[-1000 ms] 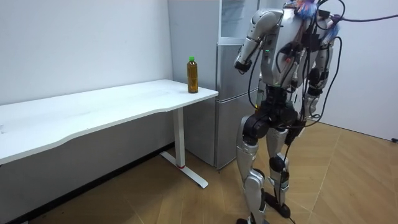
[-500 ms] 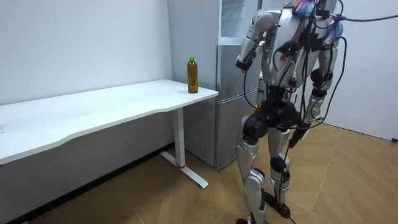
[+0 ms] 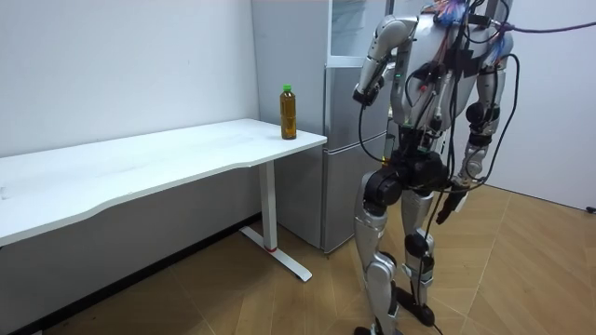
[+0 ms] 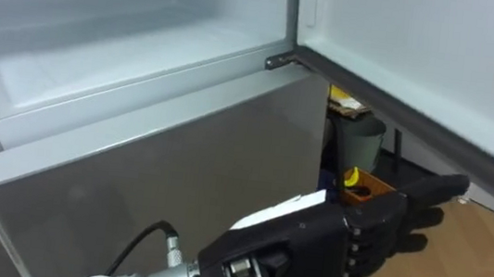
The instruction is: Put the bottle in the upper fridge
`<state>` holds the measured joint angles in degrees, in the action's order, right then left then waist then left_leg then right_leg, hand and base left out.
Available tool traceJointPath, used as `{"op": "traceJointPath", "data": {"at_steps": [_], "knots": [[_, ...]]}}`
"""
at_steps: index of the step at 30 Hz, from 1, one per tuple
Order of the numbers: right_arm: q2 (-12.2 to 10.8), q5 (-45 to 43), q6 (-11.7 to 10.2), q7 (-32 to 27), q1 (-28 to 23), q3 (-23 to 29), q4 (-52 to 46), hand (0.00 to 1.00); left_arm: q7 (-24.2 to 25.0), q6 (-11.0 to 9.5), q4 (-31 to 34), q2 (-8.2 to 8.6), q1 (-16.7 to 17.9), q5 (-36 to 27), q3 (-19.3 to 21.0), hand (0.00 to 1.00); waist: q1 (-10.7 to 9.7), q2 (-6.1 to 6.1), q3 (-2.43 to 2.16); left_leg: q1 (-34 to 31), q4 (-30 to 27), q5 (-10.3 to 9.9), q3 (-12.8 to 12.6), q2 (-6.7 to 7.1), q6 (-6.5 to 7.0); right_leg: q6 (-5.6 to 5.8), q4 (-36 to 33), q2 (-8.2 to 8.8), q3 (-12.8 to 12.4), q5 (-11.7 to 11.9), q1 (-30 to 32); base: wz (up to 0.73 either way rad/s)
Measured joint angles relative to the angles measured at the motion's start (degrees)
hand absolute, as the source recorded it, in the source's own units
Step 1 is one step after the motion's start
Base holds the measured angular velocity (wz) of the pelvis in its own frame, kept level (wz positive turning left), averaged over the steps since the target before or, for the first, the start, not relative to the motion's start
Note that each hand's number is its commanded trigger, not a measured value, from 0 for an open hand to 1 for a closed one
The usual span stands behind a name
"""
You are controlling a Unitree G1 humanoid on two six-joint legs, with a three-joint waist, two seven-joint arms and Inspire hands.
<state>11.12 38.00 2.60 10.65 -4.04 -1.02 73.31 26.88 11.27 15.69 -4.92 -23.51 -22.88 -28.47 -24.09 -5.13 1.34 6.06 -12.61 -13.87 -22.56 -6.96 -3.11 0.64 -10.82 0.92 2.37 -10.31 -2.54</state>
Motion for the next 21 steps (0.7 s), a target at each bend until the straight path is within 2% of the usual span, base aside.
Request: {"op": "traceJointPath", "data": {"at_steps": [4,7,8,10,12,16,20,21], "knots": [[0.0,-0.8,0.0,-0.7,0.1,-0.1,-0.3,0.00,-0.3,0.0,0.0,-0.47,0.0,0.1,1.7,0.00,2.7,0.05,0.14,-0.8,-0.1,0.2,2.6,0.35,-0.21,0.06,0.0,0.46,2.2,-0.1,-0.4,0.36],[0.0,-3.8,-0.1,-2.3,0.2,-0.1,-1.9,0.00,-0.4,0.0,0.0,-0.50,0.0,1.3,2.0,0.00,5.6,0.25,0.23,-1.5,-0.3,0.3,4.8,0.94,-0.08,0.40,0.1,1.11,4.4,-0.3,-0.4,0.42],[0.0,-4.9,-0.2,-2.7,0.3,-0.1,-2.1,0.00,-0.4,-0.1,0.1,-0.75,0.1,2.7,2.1,0.00,6.8,0.54,0.16,-1.8,-0.6,0.4,5.8,1.17,0.06,0.53,0.1,1.37,5.2,-0.5,-0.6,0.40],[-0.1,-5.1,-0.3,-3.6,0.9,-0.3,-2.2,0.00,-0.5,-0.3,0.1,-1.13,0.3,4.6,2.4,0.00,7.8,0.70,0.10,-2.3,-0.9,0.6,7.6,1.66,0.36,0.70,0.1,1.81,6.7,-0.6,-1.1,0.46],[-0.5,-4.7,-0.6,-4.4,1.2,-1.3,-2.2,0.00,-1.4,-0.5,0.1,-1.57,1.8,5.1,2.8,0.00,10.0,0.78,0.06,-2.5,-0.9,0.8,9.1,1.92,0.45,0.75,0.1,2.04,8.2,-0.6,-1.9,0.34],[-1.6,-4.7,-1.0,-4.7,1.8,-2.3,-1.9,0.00,-2.8,-0.7,0.1,-1.56,4.8,5.7,4.7,0.00,12.2,1.35,-0.14,-3.0,-1.0,1.1,10.8,2.02,0.24,0.66,0.4,2.13,10.2,-0.7,-2.5,0.25],[-2.0,-5.8,-1.7,-4.7,2.2,-3.4,-2.2,0.00,-4.1,-1.4,1.9,-1.81,7.2,8.2,8.5,0.00,15.1,1.52,-0.26,-3.6,-0.9,1.3,12.1,2.09,0.16,0.64,0.4,2.20,11.9,-0.7,-2.4,0.14],[-2.0,-5.9,-1.9,-4.8,2.2,-3.4,-2.4,0.00,-4.8,-1.9,3.2,-2.53,8.2,8.8,9.5,0.00,15.8,1.61,-0.32,-3.5,-0.8,1.4,12.3,2.16,0.12,0.68,0.4,2.23,12.0,-0.8,-2.5,0.10]]}}
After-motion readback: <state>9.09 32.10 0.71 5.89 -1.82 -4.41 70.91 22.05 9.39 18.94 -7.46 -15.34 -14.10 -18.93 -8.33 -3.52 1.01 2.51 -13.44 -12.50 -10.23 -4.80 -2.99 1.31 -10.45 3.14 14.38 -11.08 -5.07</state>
